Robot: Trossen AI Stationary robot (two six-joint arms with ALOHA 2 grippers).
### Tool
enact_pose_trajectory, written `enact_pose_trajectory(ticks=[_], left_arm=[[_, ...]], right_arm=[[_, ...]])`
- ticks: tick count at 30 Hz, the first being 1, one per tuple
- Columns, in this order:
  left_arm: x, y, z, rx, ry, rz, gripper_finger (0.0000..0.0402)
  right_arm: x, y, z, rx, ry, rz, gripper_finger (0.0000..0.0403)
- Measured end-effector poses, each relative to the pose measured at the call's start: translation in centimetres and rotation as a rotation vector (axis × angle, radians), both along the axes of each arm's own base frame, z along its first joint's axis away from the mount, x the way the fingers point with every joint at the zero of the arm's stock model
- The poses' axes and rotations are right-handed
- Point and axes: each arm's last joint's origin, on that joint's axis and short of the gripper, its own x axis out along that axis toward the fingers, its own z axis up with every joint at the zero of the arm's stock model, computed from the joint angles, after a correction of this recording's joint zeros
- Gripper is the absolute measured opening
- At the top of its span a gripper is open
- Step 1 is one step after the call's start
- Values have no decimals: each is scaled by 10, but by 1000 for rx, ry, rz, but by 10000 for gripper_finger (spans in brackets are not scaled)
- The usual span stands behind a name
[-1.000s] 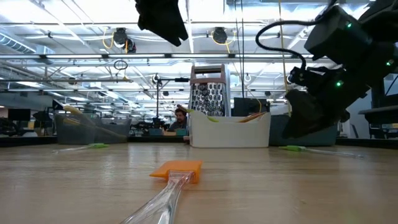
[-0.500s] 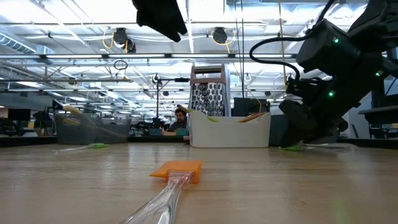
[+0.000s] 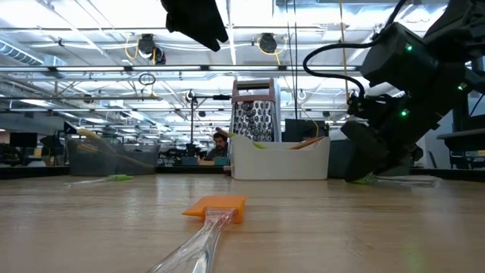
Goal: Pick & Place Kitchen Items
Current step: Put the right green spatula into the blue bin
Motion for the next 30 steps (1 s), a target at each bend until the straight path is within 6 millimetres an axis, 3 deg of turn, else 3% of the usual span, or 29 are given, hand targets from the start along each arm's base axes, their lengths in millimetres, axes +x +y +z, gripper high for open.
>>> enact_pose_trajectory(ticks=[5,14,30], left_arm=[[0,0,0,-19,-8,20,212],[-5,-18,-1,16,-12,27,211],[-20,-55,-3,42,-4,15,212]], right_arm=[[0,0,0,1,7,8,20],[5,2,5,-37,-7,121,22],[2,2,56,-235,-80,381,21]])
